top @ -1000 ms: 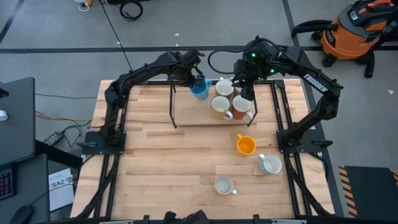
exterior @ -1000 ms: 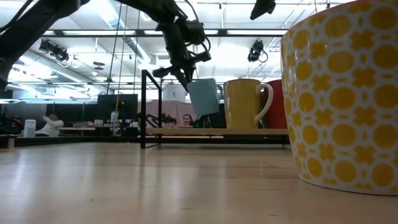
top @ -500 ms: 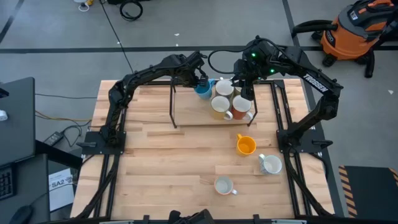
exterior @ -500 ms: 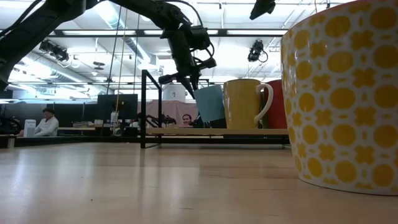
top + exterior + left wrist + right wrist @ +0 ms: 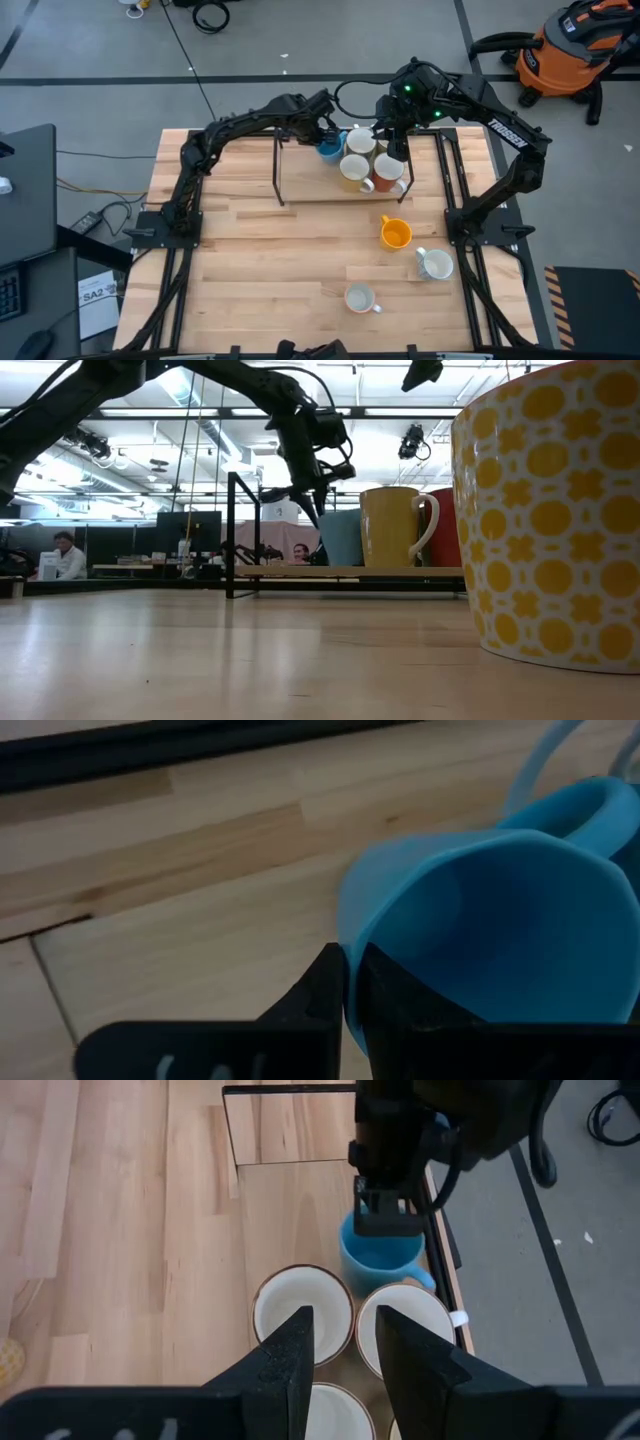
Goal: Place coffee mugs
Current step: Put the leftmost blue cup on the shelf
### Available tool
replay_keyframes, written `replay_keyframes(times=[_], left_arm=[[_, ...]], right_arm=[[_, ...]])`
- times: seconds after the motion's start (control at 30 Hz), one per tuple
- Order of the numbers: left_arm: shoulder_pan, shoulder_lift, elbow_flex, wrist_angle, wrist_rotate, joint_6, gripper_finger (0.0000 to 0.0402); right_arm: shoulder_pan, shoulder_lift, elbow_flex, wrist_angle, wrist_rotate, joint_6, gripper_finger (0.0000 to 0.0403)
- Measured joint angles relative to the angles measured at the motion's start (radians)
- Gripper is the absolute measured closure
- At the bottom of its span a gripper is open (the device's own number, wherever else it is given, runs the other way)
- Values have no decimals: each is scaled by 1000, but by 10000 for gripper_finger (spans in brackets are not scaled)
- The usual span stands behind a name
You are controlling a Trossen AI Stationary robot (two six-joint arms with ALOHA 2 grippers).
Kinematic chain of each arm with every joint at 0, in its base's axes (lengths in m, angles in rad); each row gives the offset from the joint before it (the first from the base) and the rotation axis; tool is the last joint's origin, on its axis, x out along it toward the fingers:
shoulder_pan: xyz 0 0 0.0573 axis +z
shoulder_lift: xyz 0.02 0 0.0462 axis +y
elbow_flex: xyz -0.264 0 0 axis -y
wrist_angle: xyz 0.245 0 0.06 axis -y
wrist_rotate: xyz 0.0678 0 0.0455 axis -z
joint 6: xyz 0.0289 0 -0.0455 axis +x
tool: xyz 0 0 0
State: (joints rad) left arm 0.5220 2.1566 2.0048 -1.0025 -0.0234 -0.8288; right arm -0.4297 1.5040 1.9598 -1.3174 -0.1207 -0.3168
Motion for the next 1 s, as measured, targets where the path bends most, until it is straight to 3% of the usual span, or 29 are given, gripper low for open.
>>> replay_keyframes(times=[0.73, 1.0], left_arm=[[-4, 6, 0, 13, 3, -6, 353], [-4, 5, 2, 28, 2, -6, 300]], right_arm=[[0, 0, 0, 0, 0, 0, 286], [0, 0, 0, 0, 0, 0, 286]])
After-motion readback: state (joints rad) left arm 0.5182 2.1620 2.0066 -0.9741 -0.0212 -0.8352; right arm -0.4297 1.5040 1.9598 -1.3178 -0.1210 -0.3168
